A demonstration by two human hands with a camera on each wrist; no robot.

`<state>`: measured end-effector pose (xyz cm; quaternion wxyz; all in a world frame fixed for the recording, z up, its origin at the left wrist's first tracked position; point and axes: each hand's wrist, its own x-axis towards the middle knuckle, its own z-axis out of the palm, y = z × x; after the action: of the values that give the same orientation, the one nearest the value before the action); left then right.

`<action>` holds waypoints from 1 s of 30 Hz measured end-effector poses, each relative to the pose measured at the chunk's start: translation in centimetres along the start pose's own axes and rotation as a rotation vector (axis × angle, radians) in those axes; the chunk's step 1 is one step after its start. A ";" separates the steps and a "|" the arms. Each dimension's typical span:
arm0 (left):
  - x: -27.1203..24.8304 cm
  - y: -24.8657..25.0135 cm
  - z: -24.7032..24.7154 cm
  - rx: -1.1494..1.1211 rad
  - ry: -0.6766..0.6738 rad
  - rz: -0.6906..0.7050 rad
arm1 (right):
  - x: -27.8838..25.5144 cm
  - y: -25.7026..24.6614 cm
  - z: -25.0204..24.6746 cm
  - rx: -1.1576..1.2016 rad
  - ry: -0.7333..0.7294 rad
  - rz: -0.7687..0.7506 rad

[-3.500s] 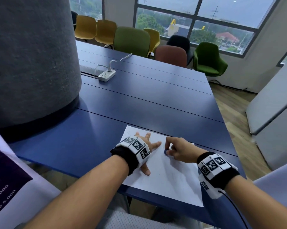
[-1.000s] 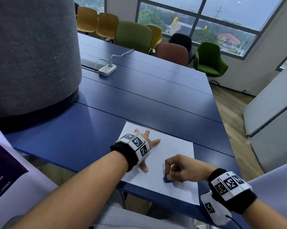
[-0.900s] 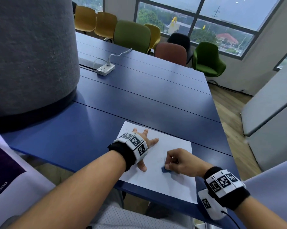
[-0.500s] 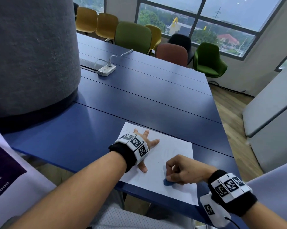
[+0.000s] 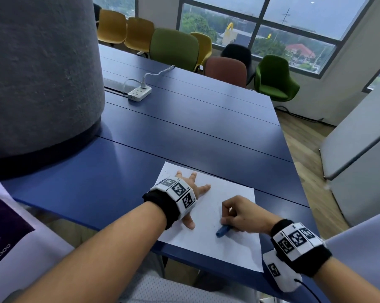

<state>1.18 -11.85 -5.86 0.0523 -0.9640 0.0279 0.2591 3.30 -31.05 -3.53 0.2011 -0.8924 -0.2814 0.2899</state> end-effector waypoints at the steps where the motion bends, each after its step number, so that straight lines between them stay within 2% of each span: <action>1: 0.0 0.1 0.0 0.002 0.001 -0.002 | -0.2 0.1 0.5 -0.016 -0.011 -0.012; 6: -0.1 0.0 0.1 -0.013 0.011 0.011 | -1.5 2.0 1.7 -0.126 0.236 -0.065; 8: -0.2 -0.1 0.0 -0.009 0.004 0.011 | -2.6 2.1 1.7 -0.141 0.191 -0.123; 11: -0.1 0.0 0.0 0.004 0.003 0.016 | -3.4 1.7 2.2 -0.203 0.042 -0.224; 15: 0.0 -0.1 0.1 -0.002 0.006 0.014 | -2.5 1.5 2.4 -0.181 0.147 -0.312; 19: 0.0 -0.1 0.1 -0.018 0.006 0.012 | -1.6 1.5 1.8 -0.142 0.232 -0.286; 24: 0.1 -0.2 0.3 -0.025 0.012 0.015 | -1.4 0.2 1.5 -0.246 0.129 -0.282; 28: 0.2 -0.1 0.1 -0.026 -0.008 0.013 | -0.7 0.2 0.4 -0.193 0.198 -0.199; 30: 0.3 -0.2 0.1 -0.028 -0.015 0.010 | -0.8 0.0 0.6 -0.162 0.110 -0.214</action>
<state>1.36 -11.67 -6.11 0.0379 -0.9625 0.0289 0.2670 2.40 -31.45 -3.67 0.1735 -0.8850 -0.3860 0.1939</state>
